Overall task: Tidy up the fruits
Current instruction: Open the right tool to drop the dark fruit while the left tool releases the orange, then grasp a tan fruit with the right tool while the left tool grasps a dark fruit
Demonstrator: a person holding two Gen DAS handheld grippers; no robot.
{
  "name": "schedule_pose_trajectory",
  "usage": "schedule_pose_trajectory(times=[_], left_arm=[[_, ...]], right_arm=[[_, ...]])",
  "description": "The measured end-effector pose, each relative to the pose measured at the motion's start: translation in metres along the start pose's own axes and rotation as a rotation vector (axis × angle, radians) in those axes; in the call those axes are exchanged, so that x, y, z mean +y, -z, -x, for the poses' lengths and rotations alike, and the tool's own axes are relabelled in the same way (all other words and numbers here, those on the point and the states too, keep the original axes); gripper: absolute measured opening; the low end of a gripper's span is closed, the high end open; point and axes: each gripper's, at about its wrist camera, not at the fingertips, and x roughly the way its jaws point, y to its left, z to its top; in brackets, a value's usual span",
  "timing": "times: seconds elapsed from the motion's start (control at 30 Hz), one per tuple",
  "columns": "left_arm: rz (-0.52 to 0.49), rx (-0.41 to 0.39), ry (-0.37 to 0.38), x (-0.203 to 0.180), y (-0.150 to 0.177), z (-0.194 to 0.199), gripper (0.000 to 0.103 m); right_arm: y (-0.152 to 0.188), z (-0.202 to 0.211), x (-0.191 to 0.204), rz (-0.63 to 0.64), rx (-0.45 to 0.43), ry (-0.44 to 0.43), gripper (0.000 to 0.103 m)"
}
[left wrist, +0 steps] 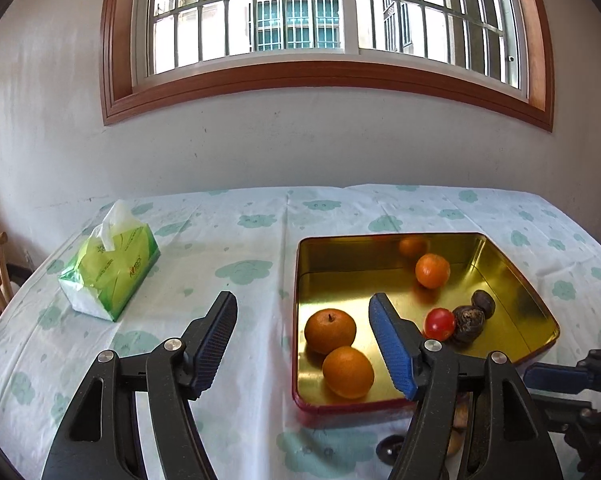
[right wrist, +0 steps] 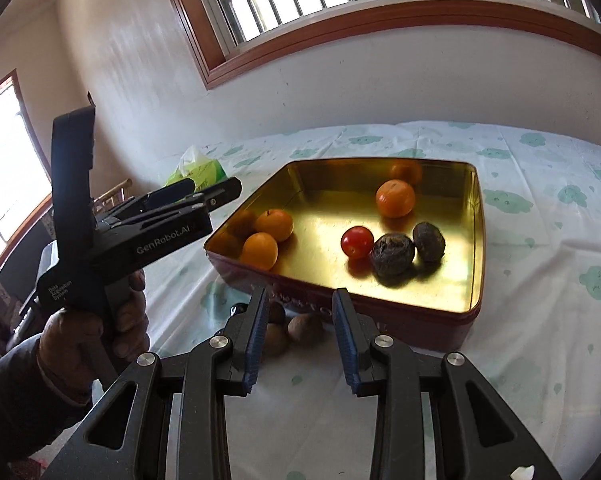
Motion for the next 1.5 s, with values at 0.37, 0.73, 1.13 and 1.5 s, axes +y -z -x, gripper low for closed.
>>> schedule_pose_trajectory(times=[0.37,0.73,1.13,1.5], left_arm=[[0.021,0.062,0.0,0.029,0.043,0.056,0.069],[0.009,0.1,0.039,0.019,0.064,0.067,0.069],[0.028,0.171,0.206,-0.009,0.062,0.062,0.069],[-0.009,0.249,0.275,-0.043,0.065,0.025,0.062]], right_arm=[[-0.002,-0.031,0.0,-0.043,0.064,0.042,0.031],[0.005,-0.047,-0.012,-0.103,0.124,0.099,0.024],[0.026,0.027,-0.044,-0.047,0.039,0.24,0.024],[0.035,0.034,-0.068,-0.094,0.037,0.234,0.024]])
